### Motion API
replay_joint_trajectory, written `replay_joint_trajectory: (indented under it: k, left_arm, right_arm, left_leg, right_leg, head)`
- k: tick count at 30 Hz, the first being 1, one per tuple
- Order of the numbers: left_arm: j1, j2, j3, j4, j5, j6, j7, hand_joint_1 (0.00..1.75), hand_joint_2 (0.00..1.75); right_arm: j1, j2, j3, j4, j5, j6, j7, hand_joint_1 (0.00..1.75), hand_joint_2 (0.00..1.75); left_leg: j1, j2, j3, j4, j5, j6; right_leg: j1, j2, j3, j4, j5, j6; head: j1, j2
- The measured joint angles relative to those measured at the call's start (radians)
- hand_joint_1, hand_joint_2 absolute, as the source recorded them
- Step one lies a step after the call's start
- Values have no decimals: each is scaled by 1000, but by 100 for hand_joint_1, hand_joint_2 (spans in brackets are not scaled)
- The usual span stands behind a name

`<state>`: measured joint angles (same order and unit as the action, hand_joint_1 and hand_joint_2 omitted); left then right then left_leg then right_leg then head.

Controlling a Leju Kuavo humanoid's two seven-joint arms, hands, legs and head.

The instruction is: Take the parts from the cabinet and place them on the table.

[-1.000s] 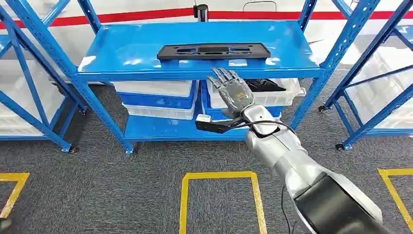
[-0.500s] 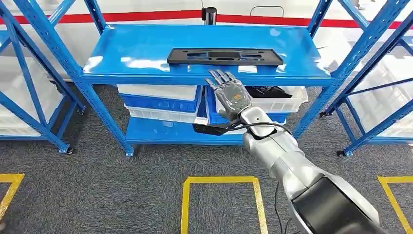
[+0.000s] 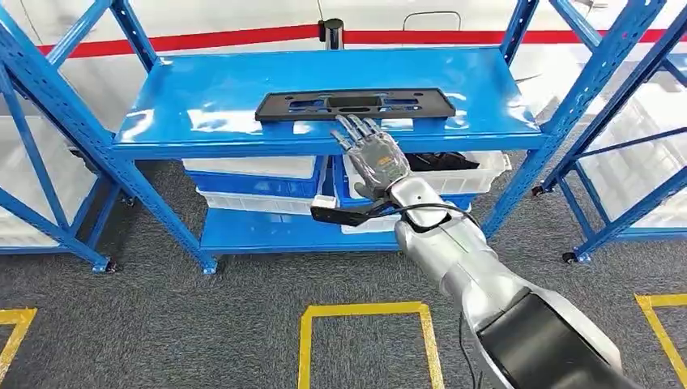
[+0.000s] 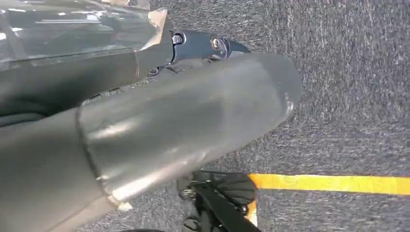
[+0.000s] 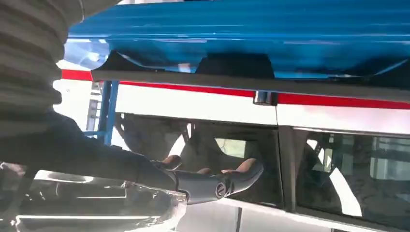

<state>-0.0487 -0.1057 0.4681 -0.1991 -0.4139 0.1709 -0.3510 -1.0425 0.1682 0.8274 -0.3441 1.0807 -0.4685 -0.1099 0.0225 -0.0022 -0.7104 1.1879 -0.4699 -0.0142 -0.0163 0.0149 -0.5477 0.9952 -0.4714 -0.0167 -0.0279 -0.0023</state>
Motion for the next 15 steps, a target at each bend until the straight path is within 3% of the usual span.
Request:
replay_joint_trajectory:
  k: [1,2,3,4,6,7,8,9,12,13,14,15]
  left_arm:
    - [0,1,1,0,-1,0,0,0,0]
    - [0,2,2,0,-1,-1,0,0,0]
    - [-1,2,3,2,-2,-2,0,0,0]
    - [-5,1,4,2,-3,-2,0,0,0]
    - [-3,2,6,2,-3,-2,0,0,0]
    - [-2,0,6,2,-3,-2,0,0,0]
    - [-2,-1,7,2,-3,-2,0,0,0]
    - [-2,0,8,2,-3,-2,0,0,0]
    - [-3,1,8,2,-3,-1,0,0,0]
    - [-3,0,8,2,-3,-1,0,0,0]
    - [-1,0,8,2,-3,-1,2,0,0]
    - [1,0,9,2,-3,-1,2,0,0]
  right_arm:
    - [-1,1,0,0,3,0,0,0,175]
    - [0,1,-1,0,6,0,0,0,175]
    - [-3,2,-1,1,7,0,1,0,175]
    - [-3,3,-2,1,8,-1,1,0,175]
    - [-1,3,-3,1,9,-1,1,0,175]
    - [-1,3,-5,1,11,-2,1,0,175]
    - [-2,3,-6,1,12,-2,2,0,175]
    - [-5,2,-7,1,13,-2,2,0,175]
    - [5,2,-7,3,14,-2,2,0,175]
    - [9,1,-7,4,14,-1,3,0,175]
    - [11,-1,-7,4,14,-1,4,0,175]
    - [11,-2,-7,4,14,-2,4,0,175]
  left_leg:
    - [0,0,35,-92,60,5]
    - [-1,0,60,-154,83,11]
    - [-10,0,74,-165,63,14]
    - [-11,2,85,-173,52,25]
    - [-16,1,87,-181,47,38]
    - [-14,-1,102,-189,46,47]
    - [-11,-1,116,-196,45,53]
    - [-11,0,122,-198,39,62]
    - [-13,-2,134,-198,23,71]
    - [-13,-4,142,-198,18,70]
    - [-13,-6,152,-198,10,68]
    - [-13,-7,164,-198,2,65]
  right_leg:
    - [0,1,14,0,-10,3]
    - [0,0,18,-4,-18,8]
    - [11,2,23,-3,-24,16]
    - [8,2,21,-4,-26,22]
    - [13,1,30,0,-20,32]
    - [15,1,29,7,-25,34]
    - [10,-2,14,37,-35,36]
    - [10,-4,-25,107,-52,34]
    - [9,-4,-171,320,-115,33]
    - [9,-4,-193,330,-108,40]
    - [8,-4,-192,297,-81,47]
    - [8,-4,-170,222,-32,55]
  head:
    - [-1,0]
    - [0,0]
    - [3,0]
    - [0,0]
    - [0,0]
    - [2,0]
    - [4,0]
    - [4,0]
    - [6,0]
    - [5,0]
    - [6,0]
    - [7,0]
